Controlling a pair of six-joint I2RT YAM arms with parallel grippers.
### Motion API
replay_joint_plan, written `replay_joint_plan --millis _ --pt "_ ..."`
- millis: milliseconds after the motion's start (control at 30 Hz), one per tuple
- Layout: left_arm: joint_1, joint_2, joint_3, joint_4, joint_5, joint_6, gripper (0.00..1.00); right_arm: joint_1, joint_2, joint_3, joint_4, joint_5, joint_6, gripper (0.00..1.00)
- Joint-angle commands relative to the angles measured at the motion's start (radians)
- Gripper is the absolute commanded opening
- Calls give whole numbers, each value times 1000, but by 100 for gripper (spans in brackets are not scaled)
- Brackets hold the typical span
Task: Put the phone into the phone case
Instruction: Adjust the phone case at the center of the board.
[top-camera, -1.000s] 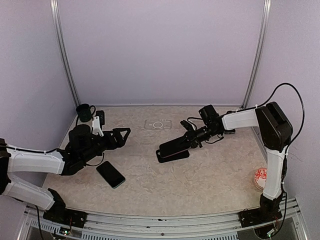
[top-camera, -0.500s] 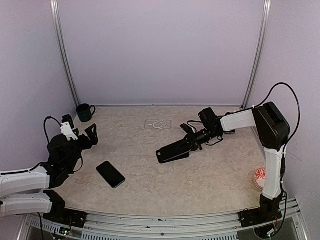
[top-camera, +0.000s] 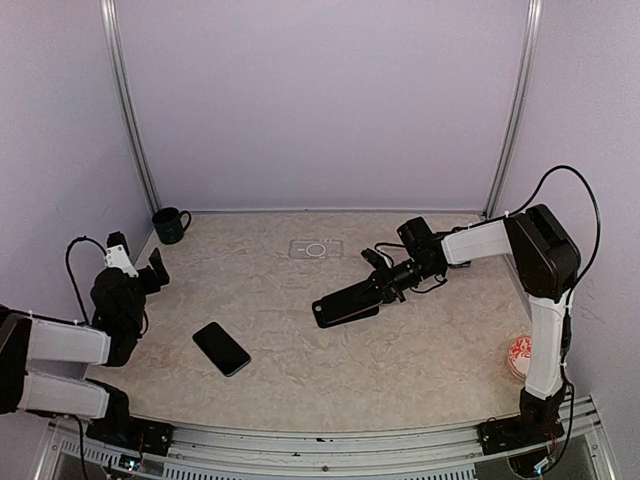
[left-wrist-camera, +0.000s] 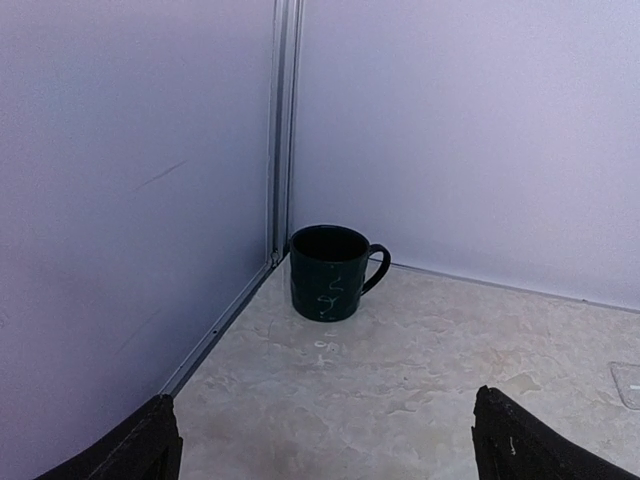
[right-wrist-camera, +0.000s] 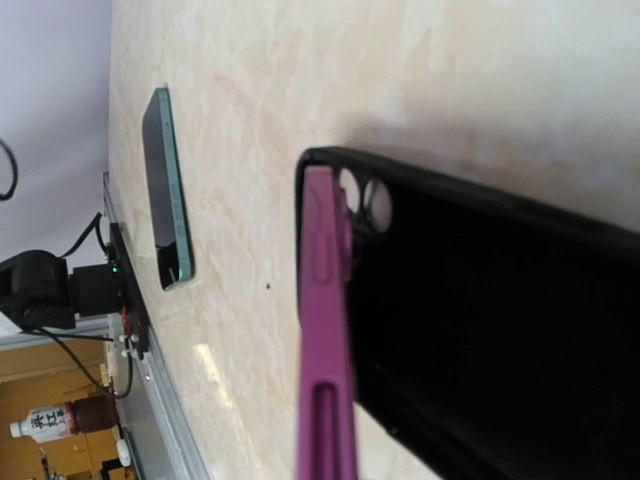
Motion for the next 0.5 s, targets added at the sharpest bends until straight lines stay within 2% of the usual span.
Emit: replay_joint_plan --millis 0,200,333,367,467 --pt "45 127 -22 238 89 36 99 -11 -48 -18 11 -26 -17 0" --pt "63 285 -35 418 125 78 99 -14 -43 -20 10 -28 -19 0" --pt "75 410 -54 595 148 76 99 -16 -44 -24 12 -27 -19 0" --pt "73 448 -52 612 149 78 99 -16 -44 -25 12 -28 -19 0" --pt "76 435 1 494 134 69 99 -17 -43 -26 17 -28 -16 0"
